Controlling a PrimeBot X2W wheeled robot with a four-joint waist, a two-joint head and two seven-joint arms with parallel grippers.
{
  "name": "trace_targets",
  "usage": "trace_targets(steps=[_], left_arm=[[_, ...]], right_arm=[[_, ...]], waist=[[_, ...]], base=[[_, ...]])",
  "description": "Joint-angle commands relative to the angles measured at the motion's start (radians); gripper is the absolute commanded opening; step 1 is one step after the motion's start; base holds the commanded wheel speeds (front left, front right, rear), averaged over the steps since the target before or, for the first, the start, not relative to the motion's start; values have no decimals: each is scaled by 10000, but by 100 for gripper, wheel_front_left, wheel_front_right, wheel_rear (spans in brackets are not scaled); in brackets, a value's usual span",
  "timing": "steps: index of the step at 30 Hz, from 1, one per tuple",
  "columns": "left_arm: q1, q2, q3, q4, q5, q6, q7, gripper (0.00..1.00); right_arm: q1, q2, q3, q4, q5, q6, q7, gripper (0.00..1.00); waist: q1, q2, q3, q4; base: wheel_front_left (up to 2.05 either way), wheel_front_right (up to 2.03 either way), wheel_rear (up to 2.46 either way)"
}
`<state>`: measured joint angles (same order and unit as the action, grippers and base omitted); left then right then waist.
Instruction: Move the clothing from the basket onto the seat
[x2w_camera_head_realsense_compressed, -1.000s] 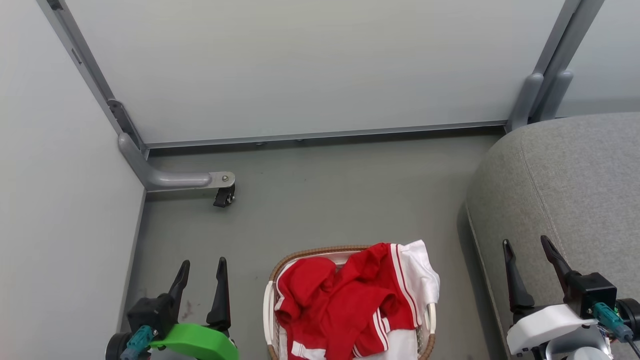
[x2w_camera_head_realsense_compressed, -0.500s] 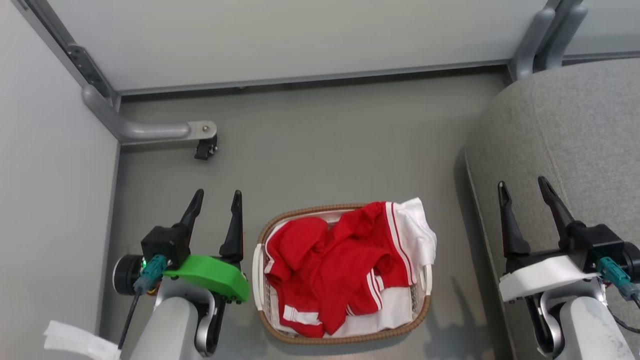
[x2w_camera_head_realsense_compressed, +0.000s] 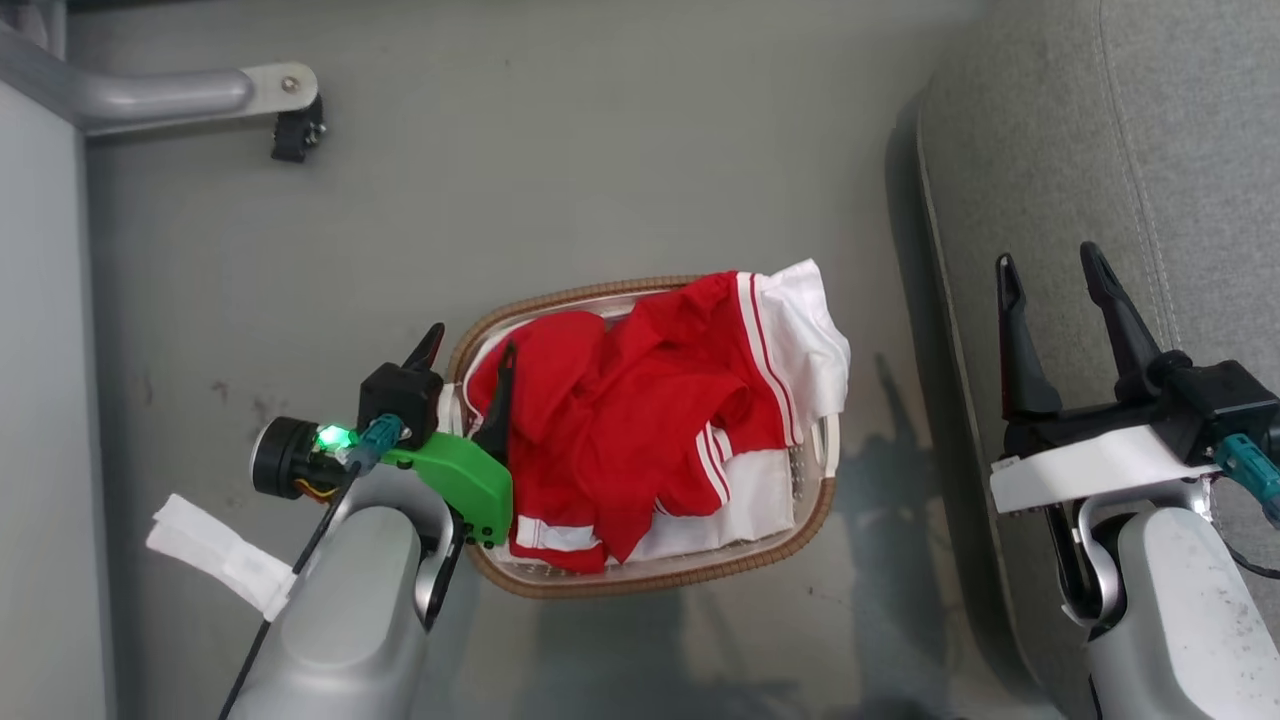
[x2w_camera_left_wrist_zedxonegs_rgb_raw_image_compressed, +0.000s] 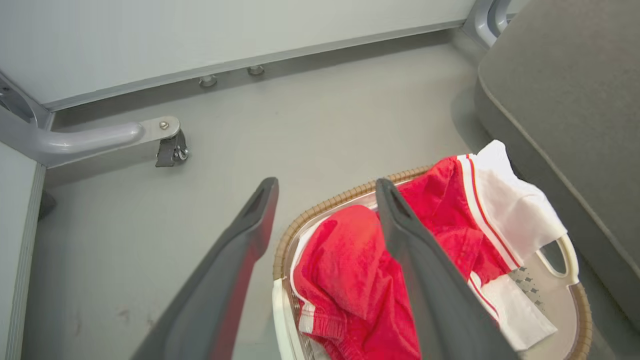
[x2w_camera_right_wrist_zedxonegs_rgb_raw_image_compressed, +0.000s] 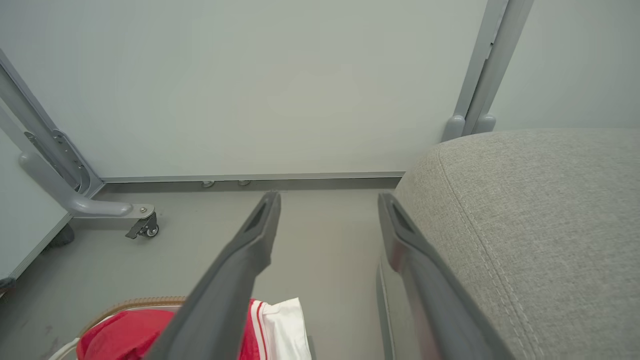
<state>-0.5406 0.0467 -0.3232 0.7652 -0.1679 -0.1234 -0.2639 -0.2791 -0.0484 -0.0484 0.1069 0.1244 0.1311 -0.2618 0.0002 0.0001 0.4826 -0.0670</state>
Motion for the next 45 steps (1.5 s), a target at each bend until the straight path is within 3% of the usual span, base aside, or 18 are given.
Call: trace_targets(steps=[1,19,26,32,33,35,38,45], left_arm=[[-409,66,-91,264,177,-40,-12,100],[-2541,64,-1911,3648,247,-79,-11,100],[-3153,68,-2334,4731,463,416,334,100],[-3426,189,-2564,5068,615,577,964,100],[-3452,198,-2579,5097,611,614,1068,95],[-3500,246,-2598,5146,595,738,1288,46],[-3604,295,-2597,5180,543,940,1428,1],[-3542,333,-2648,5212,447,1136,1591,0]], right_arm=[[-215,-33,30,-102,70,-6,-49,100],[-1087,-35,484,-331,449,-6,-49,100],[-1132,-35,699,-292,614,-7,-49,100],[-1159,-35,863,-317,795,-7,-49,100],[-1172,-35,878,-324,818,-7,-49,100],[-1183,-35,897,-331,884,-7,-49,100],[-1223,-35,915,-310,961,-7,-49,100],[-1215,-35,897,-228,1085,-7,-49,100]], waist=[[-2,-1,1187,-644],[-2,-1,2841,-1099],[-2,-1,2890,-1261],[-2,-1,3002,-1449],[-2,-1,3026,-1471],[-2,-1,3072,-1513],[-2,-1,3127,-1561],[-2,-1,3082,-1596]], base=[[0,0,0],[0,0,0],[0,0,0],[0,0,0],[0,0,0],[0,0,0],[0,0,0],[0,0,0]])
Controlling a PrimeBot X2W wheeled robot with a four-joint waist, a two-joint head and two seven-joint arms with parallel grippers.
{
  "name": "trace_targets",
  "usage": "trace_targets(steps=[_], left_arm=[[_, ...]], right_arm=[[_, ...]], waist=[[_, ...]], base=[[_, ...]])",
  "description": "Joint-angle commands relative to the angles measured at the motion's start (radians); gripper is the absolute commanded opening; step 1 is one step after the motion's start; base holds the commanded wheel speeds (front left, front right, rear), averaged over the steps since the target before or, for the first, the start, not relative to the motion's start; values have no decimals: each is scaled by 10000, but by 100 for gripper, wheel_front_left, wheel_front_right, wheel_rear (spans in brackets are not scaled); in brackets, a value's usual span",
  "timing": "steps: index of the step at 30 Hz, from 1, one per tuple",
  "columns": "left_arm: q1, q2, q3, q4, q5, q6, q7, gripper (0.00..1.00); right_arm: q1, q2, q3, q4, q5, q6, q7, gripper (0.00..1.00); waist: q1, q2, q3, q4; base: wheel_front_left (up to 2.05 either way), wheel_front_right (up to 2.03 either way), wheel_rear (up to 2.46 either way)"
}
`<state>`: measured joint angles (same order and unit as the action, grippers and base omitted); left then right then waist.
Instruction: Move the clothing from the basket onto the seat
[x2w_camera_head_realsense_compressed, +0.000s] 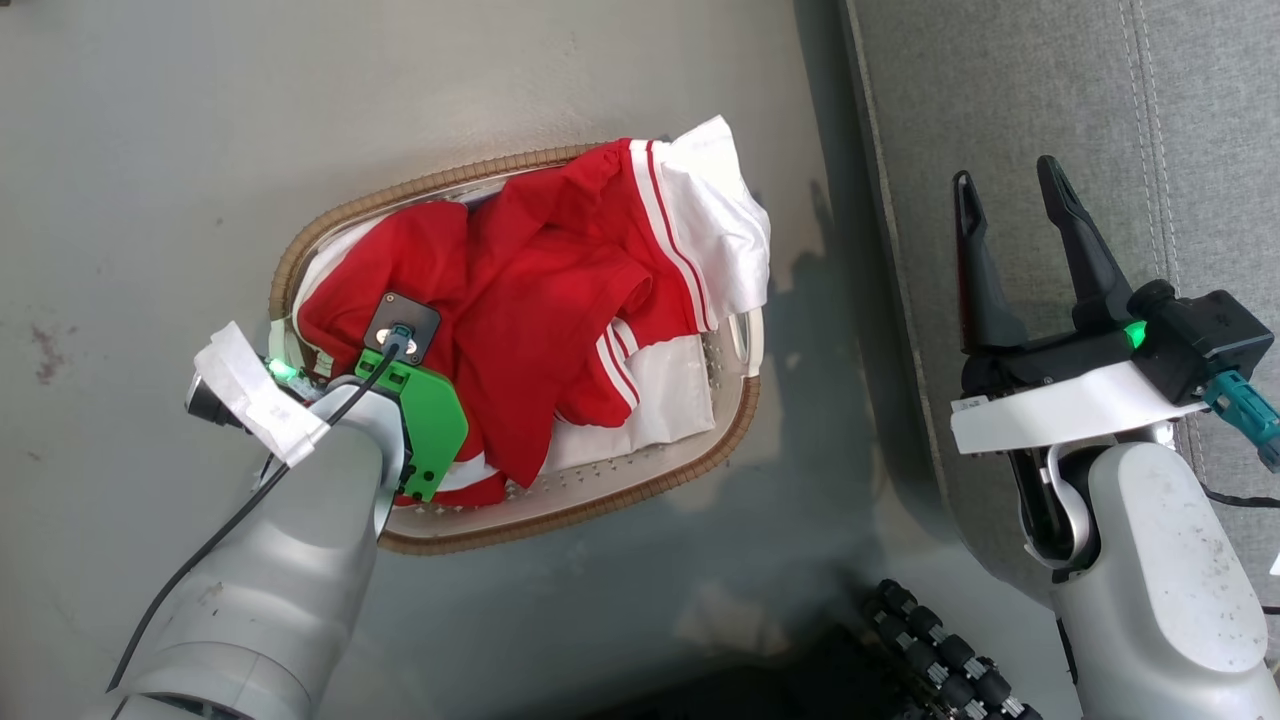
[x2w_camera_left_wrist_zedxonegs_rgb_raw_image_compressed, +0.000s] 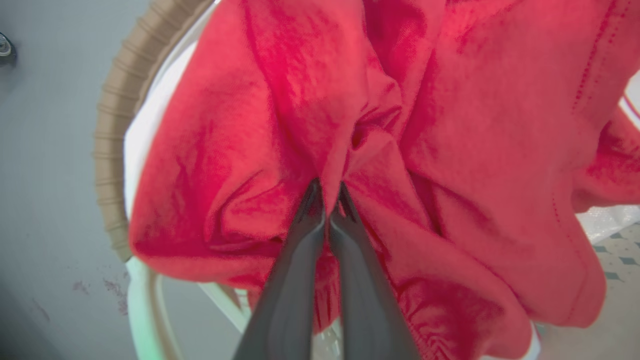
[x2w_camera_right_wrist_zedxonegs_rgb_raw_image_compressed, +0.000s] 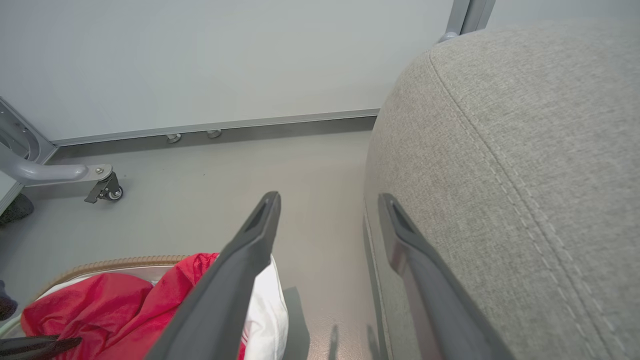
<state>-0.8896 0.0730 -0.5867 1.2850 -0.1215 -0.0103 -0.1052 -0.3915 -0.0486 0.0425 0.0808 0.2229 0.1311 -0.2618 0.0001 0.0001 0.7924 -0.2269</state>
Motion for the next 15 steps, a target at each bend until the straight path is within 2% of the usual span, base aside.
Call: trace_targets(steps=[1,15], left_arm=[[-8,59,-18,17,-59,-5,-64,0],[917,-201,-532,-136,-256,-477,-1067,0]], right_arm=[[-81,-33,-31,53,99,-7,-49,100],[387,-34,-270,436,-368,-7,-49,100]], waist=[[-1,-1,-50,15],[-1,-1,-1446,695]], base=[[0,0,0],[0,0,0]])
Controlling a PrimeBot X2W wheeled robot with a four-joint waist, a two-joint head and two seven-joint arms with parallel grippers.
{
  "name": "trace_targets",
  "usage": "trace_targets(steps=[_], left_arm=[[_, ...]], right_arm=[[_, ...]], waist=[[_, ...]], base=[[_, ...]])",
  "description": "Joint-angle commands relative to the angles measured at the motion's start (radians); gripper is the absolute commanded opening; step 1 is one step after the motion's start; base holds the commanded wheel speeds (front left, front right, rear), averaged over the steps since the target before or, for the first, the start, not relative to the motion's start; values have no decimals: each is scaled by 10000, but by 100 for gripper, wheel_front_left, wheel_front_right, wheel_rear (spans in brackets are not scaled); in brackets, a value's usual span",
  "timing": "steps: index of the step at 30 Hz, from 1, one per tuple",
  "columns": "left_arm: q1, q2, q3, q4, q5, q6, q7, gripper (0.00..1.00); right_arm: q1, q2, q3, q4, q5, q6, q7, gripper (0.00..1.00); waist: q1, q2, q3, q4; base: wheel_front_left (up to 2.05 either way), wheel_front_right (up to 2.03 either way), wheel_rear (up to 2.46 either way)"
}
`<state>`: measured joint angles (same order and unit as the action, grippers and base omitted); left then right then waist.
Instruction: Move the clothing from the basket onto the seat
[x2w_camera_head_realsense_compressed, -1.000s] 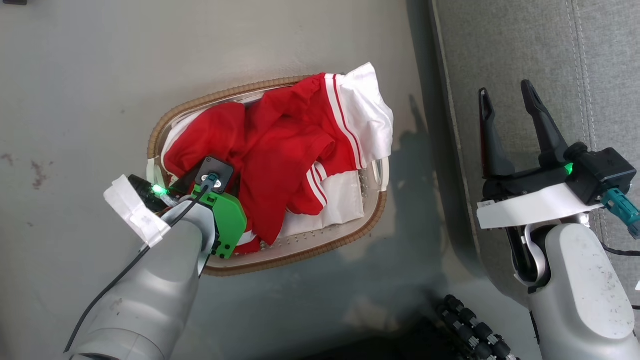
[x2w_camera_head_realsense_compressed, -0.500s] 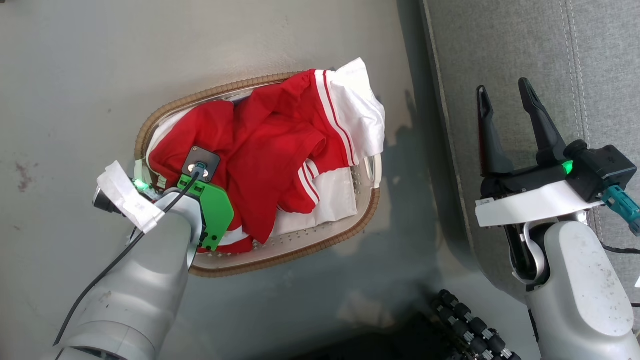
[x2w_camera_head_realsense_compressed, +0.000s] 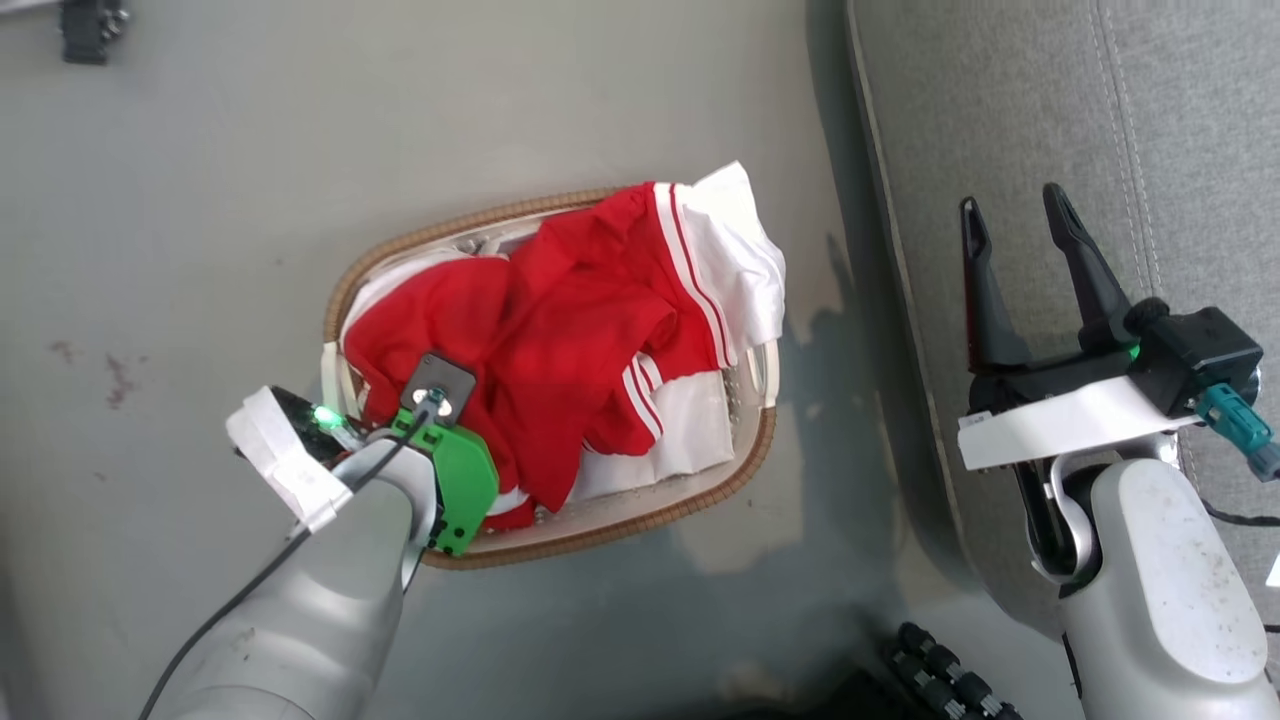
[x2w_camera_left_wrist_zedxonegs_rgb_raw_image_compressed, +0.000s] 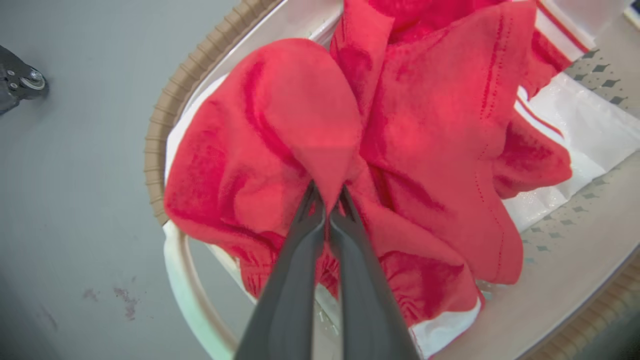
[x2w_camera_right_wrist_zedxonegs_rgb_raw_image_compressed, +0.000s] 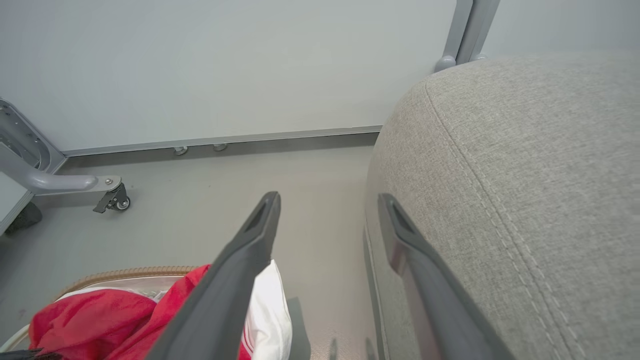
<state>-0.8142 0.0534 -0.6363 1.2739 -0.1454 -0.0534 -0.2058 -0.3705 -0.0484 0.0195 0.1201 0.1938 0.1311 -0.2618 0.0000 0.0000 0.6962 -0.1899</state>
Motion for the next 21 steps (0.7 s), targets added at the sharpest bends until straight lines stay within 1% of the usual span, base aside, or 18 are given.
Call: trace_targets(steps=[1,6,13,15,21], left_arm=[[207,-12,-67,-82,-60,-95,-128,0],[521,-27,-470,-774,-174,-243,-450,0],[661,-31,-1004,-1772,-227,-278,-610,0],[592,-33,-1071,-2274,-142,-282,-603,0],[694,387,-1283,-3918,171,-424,-600,0]], right_arm=[[221,-36,-39,51,-142,-7,-49,100],[567,-39,-212,170,-489,-7,-49,100],[1231,-43,-412,357,-912,-7,-49,100],[1447,-40,-479,404,-969,-7,-49,100],[2035,-41,-363,580,-1068,-7,-49,100]], waist=[[0,0,-604,388],[0,0,-1548,863],[0,0,-3053,1458],[0,0,-3452,1611],[0,0,-4529,1853]], base=[[0,0,0],[0,0,0],[0,0,0],[0,0,0],[0,0,0]])
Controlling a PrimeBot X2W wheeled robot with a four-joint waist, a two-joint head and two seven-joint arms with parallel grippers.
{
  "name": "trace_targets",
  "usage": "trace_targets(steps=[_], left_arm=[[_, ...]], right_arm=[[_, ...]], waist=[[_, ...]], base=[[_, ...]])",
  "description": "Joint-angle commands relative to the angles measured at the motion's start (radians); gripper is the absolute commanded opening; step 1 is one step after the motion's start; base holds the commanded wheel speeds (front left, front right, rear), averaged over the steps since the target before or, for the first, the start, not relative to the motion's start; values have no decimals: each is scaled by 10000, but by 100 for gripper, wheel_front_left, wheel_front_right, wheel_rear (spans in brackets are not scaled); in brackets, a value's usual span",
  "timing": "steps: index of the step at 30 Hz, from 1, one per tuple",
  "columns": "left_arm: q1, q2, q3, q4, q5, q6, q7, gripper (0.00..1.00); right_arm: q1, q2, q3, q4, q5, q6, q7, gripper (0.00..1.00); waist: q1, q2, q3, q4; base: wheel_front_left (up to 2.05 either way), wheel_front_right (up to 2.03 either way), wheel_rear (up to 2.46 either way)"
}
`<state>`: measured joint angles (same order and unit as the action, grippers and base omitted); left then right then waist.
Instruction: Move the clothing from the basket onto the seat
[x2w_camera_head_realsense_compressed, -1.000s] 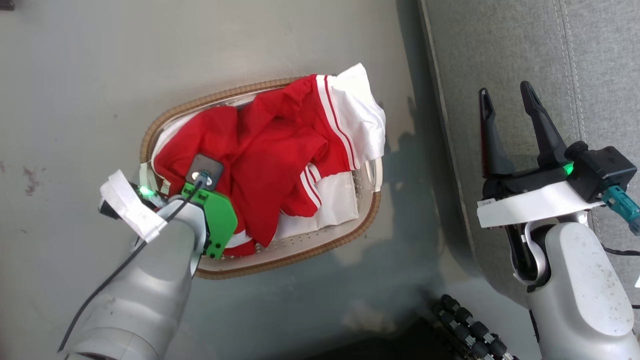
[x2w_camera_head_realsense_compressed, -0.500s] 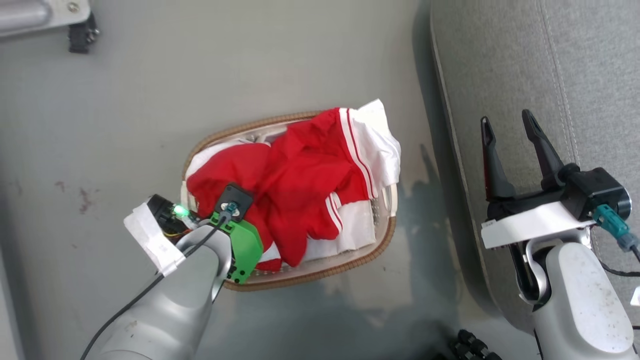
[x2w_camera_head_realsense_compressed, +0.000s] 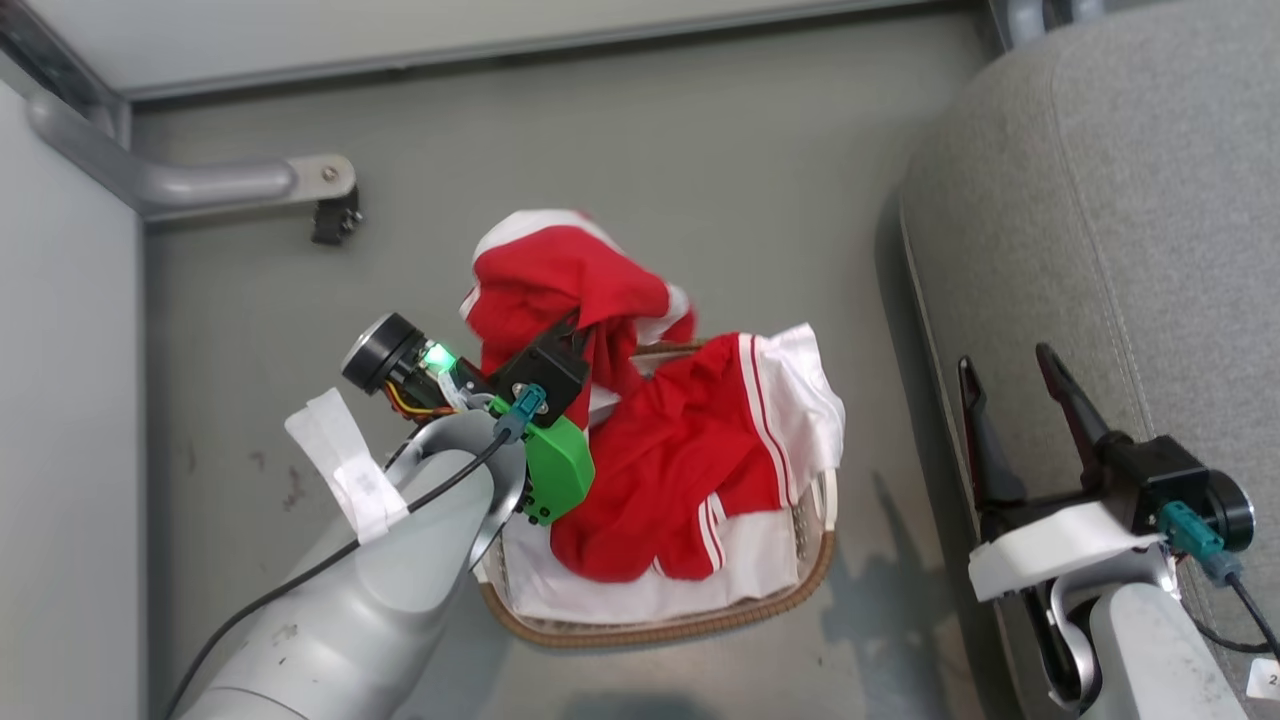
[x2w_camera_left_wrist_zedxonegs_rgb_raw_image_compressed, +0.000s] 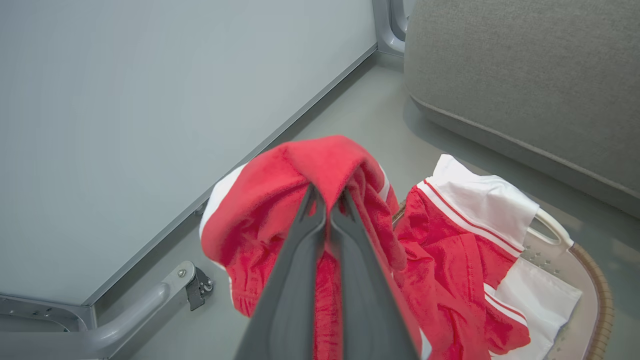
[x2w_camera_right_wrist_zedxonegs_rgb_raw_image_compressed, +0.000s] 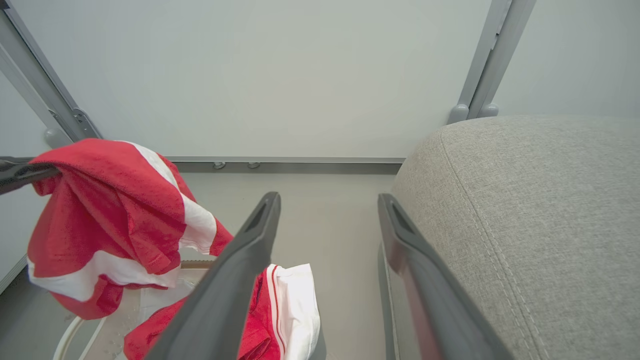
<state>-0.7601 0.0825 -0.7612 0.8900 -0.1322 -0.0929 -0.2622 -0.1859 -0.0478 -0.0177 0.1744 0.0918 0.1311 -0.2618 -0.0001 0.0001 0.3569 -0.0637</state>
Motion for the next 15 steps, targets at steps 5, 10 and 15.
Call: trace_targets(steps=[5,10,15], left_arm=[[-116,468,-177,-1057,253,-178,-38,0],[-547,802,-426,-1730,412,-299,-37,0],[-1181,1093,-750,-2144,405,-363,-38,0]], right_arm=[[553,-45,296,144,-69,-7,-49,100],[887,-47,600,212,-36,-7,-49,100],[1191,-45,846,226,-54,-7,-49,100]], waist=[[1,-1,-1791,592],[1,-1,-2454,504],[1,-1,-2988,418]], base=[[0,0,0],[0,0,0],[0,0,0]])
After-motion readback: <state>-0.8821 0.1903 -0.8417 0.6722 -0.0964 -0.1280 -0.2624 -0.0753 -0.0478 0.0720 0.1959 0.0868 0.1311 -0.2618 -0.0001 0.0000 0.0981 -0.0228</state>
